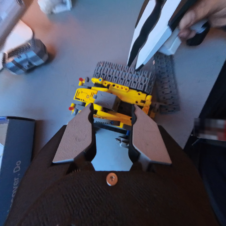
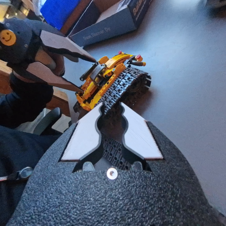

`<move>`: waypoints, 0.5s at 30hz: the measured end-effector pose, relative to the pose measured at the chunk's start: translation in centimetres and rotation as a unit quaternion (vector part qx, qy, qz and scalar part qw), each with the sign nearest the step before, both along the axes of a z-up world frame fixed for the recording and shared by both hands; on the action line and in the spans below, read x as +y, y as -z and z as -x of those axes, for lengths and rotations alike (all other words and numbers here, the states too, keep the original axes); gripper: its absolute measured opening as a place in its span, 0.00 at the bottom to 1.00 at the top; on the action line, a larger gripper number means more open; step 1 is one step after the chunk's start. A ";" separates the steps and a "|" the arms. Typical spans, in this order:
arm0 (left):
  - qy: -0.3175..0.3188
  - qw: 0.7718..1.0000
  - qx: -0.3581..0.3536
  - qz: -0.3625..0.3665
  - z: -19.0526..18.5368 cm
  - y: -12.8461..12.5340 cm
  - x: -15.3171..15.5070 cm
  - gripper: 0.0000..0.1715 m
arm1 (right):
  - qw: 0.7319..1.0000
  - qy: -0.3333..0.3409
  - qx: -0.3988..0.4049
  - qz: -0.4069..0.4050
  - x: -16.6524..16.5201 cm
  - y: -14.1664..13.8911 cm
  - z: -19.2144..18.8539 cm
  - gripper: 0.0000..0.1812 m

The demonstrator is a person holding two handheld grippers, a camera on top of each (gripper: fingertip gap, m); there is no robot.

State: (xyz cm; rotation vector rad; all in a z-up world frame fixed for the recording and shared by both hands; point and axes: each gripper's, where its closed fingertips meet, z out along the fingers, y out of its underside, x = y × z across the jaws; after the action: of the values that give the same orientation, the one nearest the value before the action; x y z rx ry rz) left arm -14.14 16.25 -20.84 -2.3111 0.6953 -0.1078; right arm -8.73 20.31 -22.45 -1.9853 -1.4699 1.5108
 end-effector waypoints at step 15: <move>0.138 0.982 0.128 0.015 0.6 1.9 2.1 0.30 | 0.975 -0.061 0.028 0.211 -2.3 0.0 2.1 0.12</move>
State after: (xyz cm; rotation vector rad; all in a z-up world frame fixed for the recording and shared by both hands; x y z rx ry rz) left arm -14.76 18.34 -22.74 -2.2677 1.1500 0.0548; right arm -10.84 17.98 -22.44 -2.0783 -1.3550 2.0575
